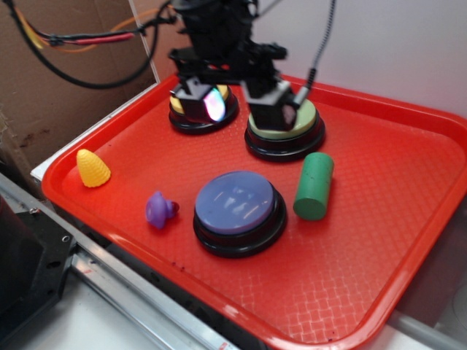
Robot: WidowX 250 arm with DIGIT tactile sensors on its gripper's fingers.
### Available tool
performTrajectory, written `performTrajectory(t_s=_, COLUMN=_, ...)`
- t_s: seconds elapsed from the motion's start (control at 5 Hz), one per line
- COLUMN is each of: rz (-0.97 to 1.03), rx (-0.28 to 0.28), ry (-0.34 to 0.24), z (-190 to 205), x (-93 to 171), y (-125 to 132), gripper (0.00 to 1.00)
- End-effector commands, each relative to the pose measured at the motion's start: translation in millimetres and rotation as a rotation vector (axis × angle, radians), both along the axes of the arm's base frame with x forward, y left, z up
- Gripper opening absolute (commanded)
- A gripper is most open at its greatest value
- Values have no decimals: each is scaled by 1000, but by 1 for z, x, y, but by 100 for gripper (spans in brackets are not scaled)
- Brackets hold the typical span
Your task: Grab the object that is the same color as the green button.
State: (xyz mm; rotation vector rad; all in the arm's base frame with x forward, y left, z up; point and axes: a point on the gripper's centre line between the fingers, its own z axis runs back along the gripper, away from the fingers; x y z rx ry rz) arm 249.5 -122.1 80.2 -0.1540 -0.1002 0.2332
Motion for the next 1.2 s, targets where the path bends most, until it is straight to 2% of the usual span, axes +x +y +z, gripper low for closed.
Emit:
performTrajectory(t_s=0.0, rz=7, rx=-38, ry=-61, z=-14, x=42, y=-37, gripper=100)
performTrajectory(t_s=0.2, rz=9, rx=3, ry=-43, z=-29, x=49, y=-44, gripper=100)
performTrajectory(t_s=0.4, rz=2, rx=19, ry=-31, z=-39, x=47, y=-49, gripper=100)
performTrajectory(t_s=0.6, rz=17, rx=72, ry=-32, z=-50, x=42, y=-54, gripper=100)
performTrajectory(t_s=0.8, rz=16, rx=83, ry=-25, z=-56, x=37, y=-56, gripper=100)
performTrajectory(t_s=1.0, rz=34, rx=96, ry=-21, z=-60, x=37, y=-55, gripper=11)
